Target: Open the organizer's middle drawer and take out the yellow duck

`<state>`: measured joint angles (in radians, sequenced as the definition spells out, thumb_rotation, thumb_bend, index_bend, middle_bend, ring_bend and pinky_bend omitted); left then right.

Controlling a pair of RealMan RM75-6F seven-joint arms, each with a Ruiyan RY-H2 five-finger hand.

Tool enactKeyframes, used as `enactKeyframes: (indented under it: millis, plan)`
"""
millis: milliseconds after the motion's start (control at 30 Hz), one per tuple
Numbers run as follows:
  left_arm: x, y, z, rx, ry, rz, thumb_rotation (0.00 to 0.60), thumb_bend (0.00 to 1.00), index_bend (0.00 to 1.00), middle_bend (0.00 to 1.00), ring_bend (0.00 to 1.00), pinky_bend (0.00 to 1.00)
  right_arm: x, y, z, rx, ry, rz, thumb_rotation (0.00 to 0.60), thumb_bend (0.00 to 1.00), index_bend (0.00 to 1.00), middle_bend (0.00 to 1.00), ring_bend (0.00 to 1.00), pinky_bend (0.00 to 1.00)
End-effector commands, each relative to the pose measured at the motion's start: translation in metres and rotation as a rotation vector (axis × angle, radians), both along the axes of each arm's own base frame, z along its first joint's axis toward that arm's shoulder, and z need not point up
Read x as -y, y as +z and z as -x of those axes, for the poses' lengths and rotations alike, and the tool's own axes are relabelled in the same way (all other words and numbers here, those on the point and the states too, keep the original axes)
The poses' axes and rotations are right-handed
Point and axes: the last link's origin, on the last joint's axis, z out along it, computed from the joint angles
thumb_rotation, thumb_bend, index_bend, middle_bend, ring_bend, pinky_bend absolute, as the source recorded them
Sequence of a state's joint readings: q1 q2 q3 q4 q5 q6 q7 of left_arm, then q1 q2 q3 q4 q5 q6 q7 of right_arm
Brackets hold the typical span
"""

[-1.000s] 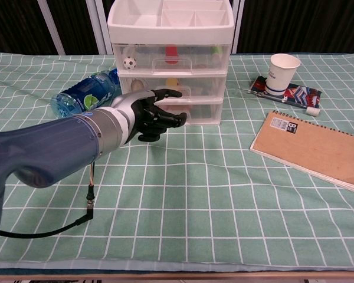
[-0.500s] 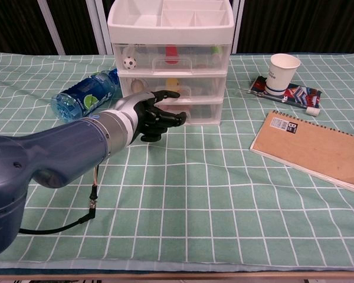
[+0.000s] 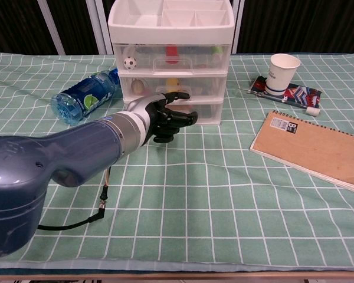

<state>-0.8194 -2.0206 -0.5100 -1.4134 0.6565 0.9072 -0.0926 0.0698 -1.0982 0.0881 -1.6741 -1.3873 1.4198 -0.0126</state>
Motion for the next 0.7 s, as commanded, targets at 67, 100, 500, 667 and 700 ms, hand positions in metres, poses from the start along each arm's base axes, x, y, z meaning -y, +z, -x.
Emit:
enactKeyframes:
  millis: [67, 100, 500, 667, 700]
  plan:
    - [-0.0014, -0.0023, -0.0025, 0.001, -0.001, 0.001, 0.600, 0.51, 0.10, 1.00, 1.00, 1.00, -0.0001, 0.0002, -0.0002, 0.001, 0.000, 0.001, 0.600, 0.04, 0.00, 0.00, 0.00, 0.23]
    - [-0.0020, -0.0027, -0.0027, -0.001, -0.003, 0.001, 0.600, 0.51, 0.10, 1.00, 1.00, 1.00, -0.0002, 0.0002, -0.0002, 0.002, -0.001, 0.000, 0.600, 0.04, 0.00, 0.00, 0.00, 0.23]
    - [-0.0021, -0.0027, -0.0020, -0.015, -0.015, 0.016, 0.600, 0.51, 0.23, 1.00, 1.00, 1.00, -0.0002, -0.0001, -0.0005, 0.004, -0.002, 0.000, 0.600, 0.04, 0.00, 0.00, 0.00, 0.23]
    - [0.0008, -0.0016, 0.0023, -0.021, -0.015, 0.026, 0.600, 0.51, 0.27, 1.00, 1.00, 1.00, -0.0004, 0.0001, -0.0005, 0.005, -0.002, 0.001, 0.600, 0.04, 0.00, 0.00, 0.00, 0.23]
    - [0.0014, -0.0011, 0.0031, -0.021, -0.015, 0.027, 0.600, 0.51, 0.27, 1.00, 1.00, 1.00, -0.0004, 0.0002, -0.0005, 0.005, -0.003, 0.001, 0.600, 0.04, 0.00, 0.00, 0.00, 0.23]
